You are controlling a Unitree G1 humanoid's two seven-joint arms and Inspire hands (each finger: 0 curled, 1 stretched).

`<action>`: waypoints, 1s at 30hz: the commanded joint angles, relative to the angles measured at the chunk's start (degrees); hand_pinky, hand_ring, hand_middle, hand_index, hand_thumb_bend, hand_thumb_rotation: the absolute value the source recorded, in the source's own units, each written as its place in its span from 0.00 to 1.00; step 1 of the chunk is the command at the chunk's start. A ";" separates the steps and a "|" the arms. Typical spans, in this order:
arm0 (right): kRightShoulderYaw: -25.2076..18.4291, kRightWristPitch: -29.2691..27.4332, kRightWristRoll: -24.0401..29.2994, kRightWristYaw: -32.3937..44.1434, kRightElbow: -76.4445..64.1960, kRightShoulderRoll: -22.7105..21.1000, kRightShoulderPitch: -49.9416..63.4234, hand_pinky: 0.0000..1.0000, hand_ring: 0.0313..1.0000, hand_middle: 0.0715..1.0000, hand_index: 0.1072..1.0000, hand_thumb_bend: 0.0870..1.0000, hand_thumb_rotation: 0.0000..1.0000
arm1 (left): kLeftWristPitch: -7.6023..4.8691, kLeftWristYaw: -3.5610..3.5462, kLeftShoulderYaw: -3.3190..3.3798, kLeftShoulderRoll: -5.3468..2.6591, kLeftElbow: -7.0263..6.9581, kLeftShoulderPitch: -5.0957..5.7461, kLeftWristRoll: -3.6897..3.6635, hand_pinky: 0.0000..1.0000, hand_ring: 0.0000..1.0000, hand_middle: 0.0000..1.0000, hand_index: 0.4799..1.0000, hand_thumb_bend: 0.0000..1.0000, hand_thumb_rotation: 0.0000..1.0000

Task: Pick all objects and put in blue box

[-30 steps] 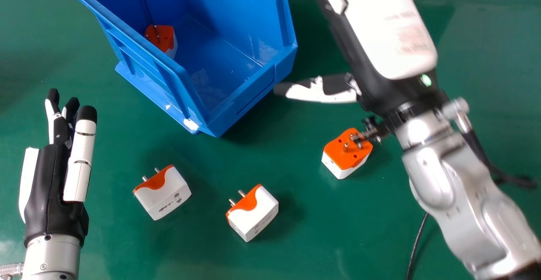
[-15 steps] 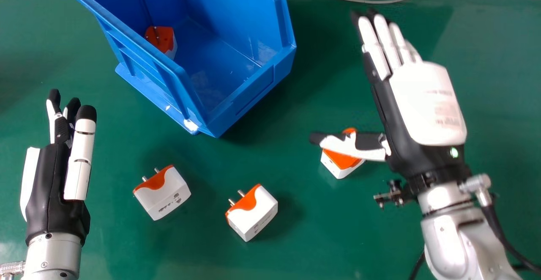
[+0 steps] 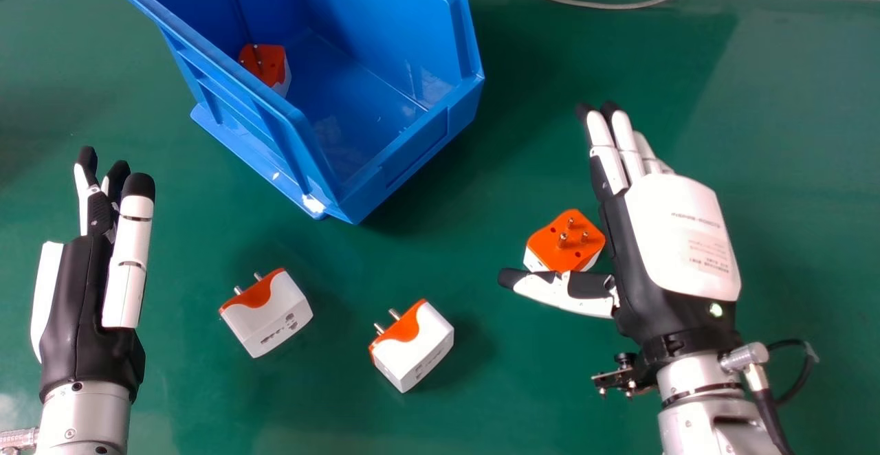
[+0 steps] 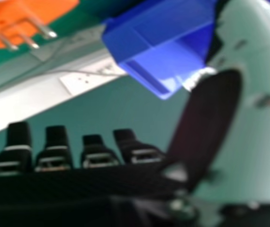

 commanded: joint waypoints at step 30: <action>3.71 23.23 0.55 16.26 17.57 4.91 -19.90 0.81 0.88 0.93 0.90 0.64 0.57 | -1.37 -1.09 1.30 1.64 -0.73 0.45 -0.92 1.00 1.00 1.00 1.00 0.47 0.93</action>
